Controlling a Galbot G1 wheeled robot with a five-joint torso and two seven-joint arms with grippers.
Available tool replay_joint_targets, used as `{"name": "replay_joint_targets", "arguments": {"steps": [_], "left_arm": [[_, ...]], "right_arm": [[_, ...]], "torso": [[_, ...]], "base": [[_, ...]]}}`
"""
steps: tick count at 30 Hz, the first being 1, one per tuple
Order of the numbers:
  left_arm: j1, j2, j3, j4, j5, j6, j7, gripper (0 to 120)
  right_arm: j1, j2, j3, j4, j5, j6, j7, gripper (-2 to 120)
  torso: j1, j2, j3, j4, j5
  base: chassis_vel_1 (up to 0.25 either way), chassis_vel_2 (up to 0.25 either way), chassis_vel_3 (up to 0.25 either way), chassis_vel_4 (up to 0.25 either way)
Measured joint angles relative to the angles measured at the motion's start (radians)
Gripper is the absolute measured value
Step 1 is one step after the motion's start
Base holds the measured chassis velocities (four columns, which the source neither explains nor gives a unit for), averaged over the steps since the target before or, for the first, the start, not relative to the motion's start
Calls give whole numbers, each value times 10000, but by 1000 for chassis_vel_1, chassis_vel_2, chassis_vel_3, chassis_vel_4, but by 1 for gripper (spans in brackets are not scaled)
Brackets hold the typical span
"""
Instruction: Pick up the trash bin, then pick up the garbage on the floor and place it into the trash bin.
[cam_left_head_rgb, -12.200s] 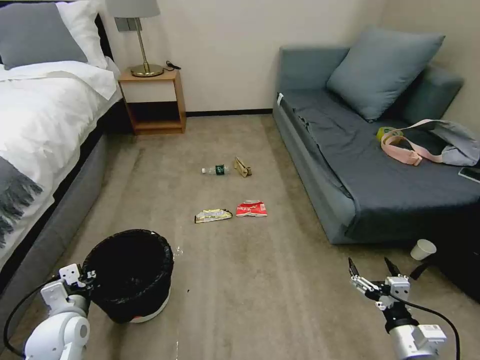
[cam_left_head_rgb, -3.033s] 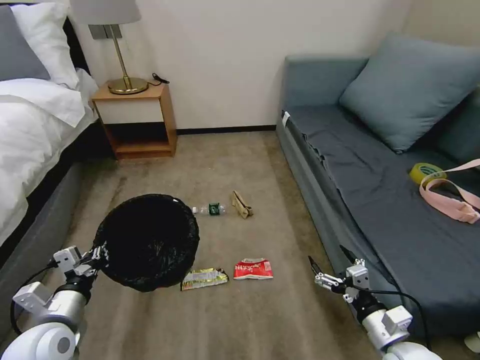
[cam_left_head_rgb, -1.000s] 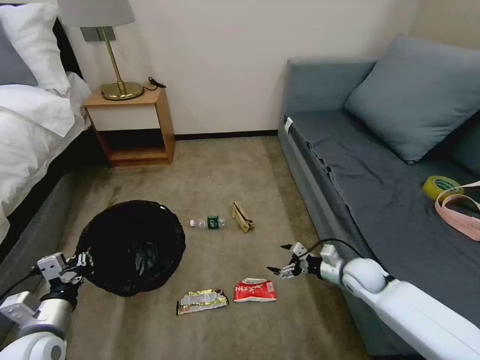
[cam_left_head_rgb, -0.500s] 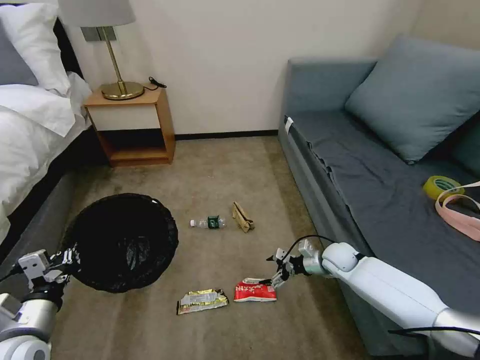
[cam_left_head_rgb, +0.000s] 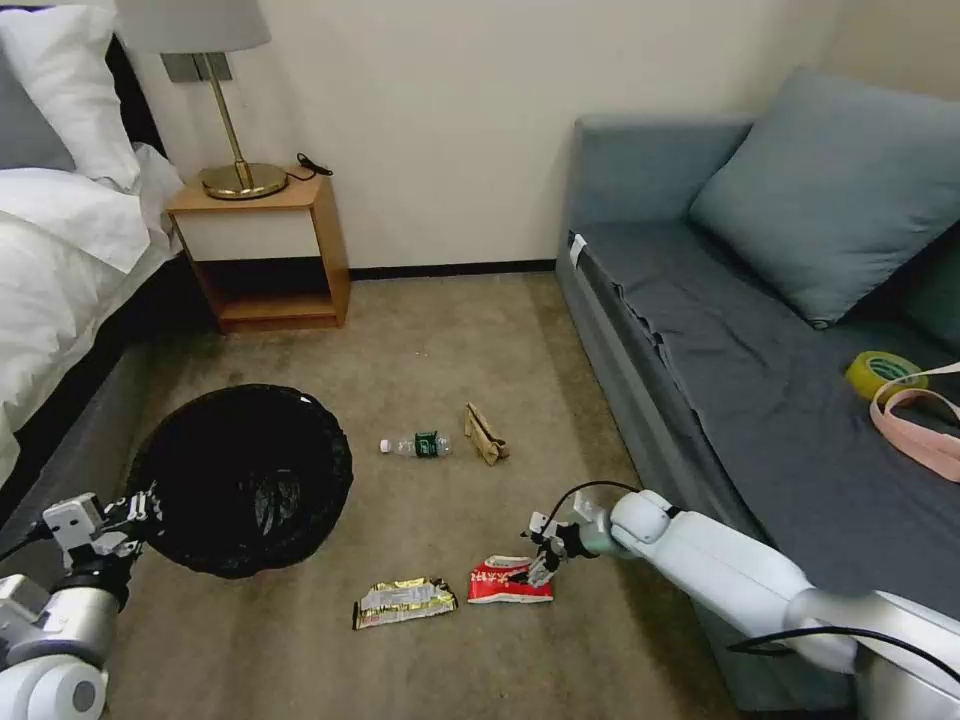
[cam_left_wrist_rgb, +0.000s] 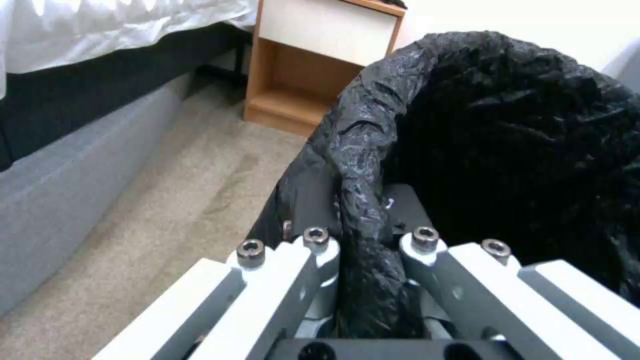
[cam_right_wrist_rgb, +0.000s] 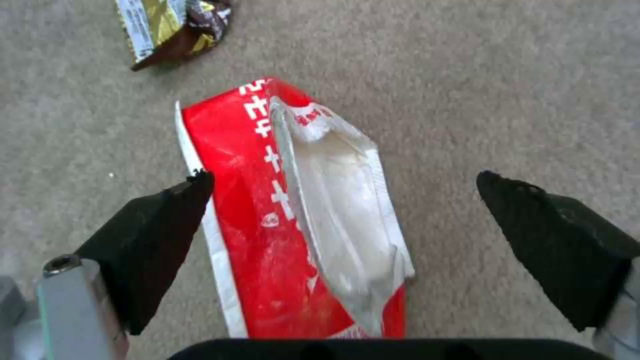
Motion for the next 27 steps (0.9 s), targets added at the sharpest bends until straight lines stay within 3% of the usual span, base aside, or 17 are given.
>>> {"name": "replay_joint_targets", "arguments": {"steps": [14,20,21,27], "left_arm": [[-223,35,38,311,11,-12,5,5],[-242,-18,115,349,124,-12,12,5],[-253,-17,117,370,154,-12,14,5],[-265,-2,123,418,172,-12,24,5]], "right_arm": [[28,938,142,-1554,-925,521,-180,99],[-82,1195,286,-1878,-1339,779,-46,79],[-93,1244,306,-1944,-1402,838,-51,71],[-101,1293,333,-2009,-1471,918,-83,56]], "torso": [[0,0,0,-2,0],[0,0,0,-2,1],[0,0,0,-2,1],[0,0,-1,-2,0]], "base": [[0,0,0,0],[0,0,0,0],[0,0,0,0],[0,0,0,0]]}}
